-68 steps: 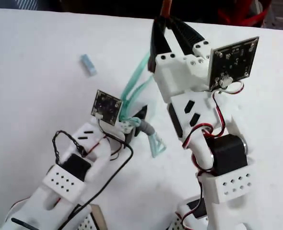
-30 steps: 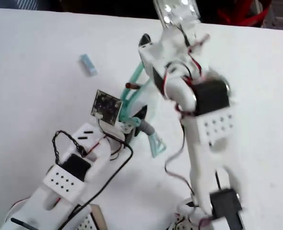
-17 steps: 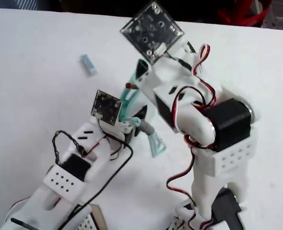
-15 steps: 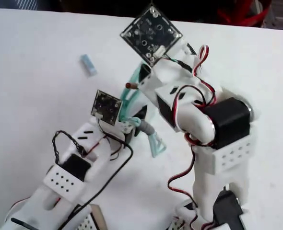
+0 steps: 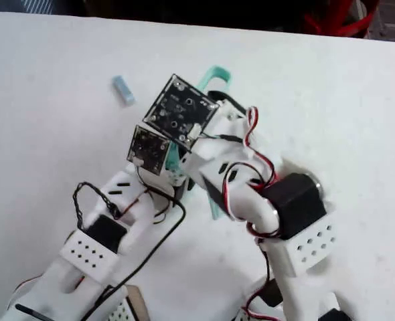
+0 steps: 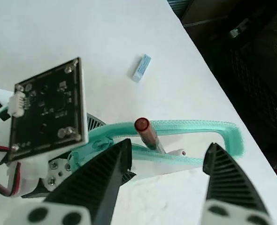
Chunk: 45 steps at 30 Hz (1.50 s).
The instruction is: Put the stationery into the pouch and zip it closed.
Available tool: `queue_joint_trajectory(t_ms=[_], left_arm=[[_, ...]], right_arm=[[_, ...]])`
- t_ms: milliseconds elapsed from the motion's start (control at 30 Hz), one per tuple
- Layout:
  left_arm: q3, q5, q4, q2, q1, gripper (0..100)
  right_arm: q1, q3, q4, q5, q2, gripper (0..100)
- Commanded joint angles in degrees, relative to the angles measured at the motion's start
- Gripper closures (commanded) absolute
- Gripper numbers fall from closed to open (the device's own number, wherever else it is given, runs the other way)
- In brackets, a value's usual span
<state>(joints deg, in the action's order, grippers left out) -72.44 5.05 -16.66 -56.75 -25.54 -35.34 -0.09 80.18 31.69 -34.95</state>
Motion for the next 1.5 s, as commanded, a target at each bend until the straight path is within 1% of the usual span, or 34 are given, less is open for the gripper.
queue_joint_trajectory(t_ms=[0,100,300,333,400,433,467,533,600,700,767,900,1000,1067,1200,1300,1367,1467], left_arm=[[2.2,0.5,0.2,-1.2,0.1,84],[2.2,0.5,0.2,-1.2,0.1,84],[2.2,0.5,0.2,-1.2,0.2,84],[2.2,0.5,0.2,-1.2,0.2,84],[2.2,0.5,0.2,-1.2,0.2,84],[2.2,0.5,0.2,-1.2,0.2,84],[2.2,0.5,0.2,-1.2,0.1,84],[2.2,0.5,0.2,-1.2,0.1,84],[2.2,0.5,0.2,-1.2,0.1,84],[2.2,0.5,0.2,-1.2,0.0,84],[2.2,0.5,0.2,-1.2,0.0,84],[2.2,0.5,0.2,-1.2,0.0,84],[2.2,0.5,0.2,-1.2,0.0,84],[2.2,0.5,0.2,-1.2,0.1,84],[2.2,0.5,0.2,-1.2,0.1,84],[2.2,0.5,0.2,-1.2,0.1,84],[2.2,0.5,0.2,-1.2,0.0,84],[2.2,0.5,0.2,-1.2,0.0,84]], right_arm=[[-2.1,1.8,-3.5,-2.1,-2.2,75.8],[-3.9,2.2,-4.6,-1.8,-1.8,75.8],[-4.4,2.5,-5.4,-2.0,0.9,77.0],[-4.2,2.5,-5.5,-1.9,1.4,79.9],[-3.9,2.6,-6.2,-1.7,1.4,90.3],[-3.0,2.7,-6.5,-1.9,0.9,95.7],[-1.7,2.6,-6.7,-2.1,0.8,99.1],[0.6,2.3,-6.7,-2.1,0.8,96.0],[2.6,2.3,-6.7,-2.1,0.5,98.3],[4.9,2.3,-8.2,-2.3,-1.5,98.0],[6.5,2.3,-10.9,-5.4,-3.4,98.1],[9.8,2.3,-16.5,-18.4,-5.3,98.1],[10.2,2.2,-17.2,-25.8,-5.8,98.1],[10.1,2.2,-16.8,-28.8,-5.8,98.1],[10.2,2.6,-15.4,-30.6,-5.1,98.1],[10.0,1.8,-11.5,-30.8,-2.2,98.1],[9.9,-2.2,-6.5,-30.9,0.9,98.1],[10.2,-13.4,2.0,-32.7,8.7,98.1]])
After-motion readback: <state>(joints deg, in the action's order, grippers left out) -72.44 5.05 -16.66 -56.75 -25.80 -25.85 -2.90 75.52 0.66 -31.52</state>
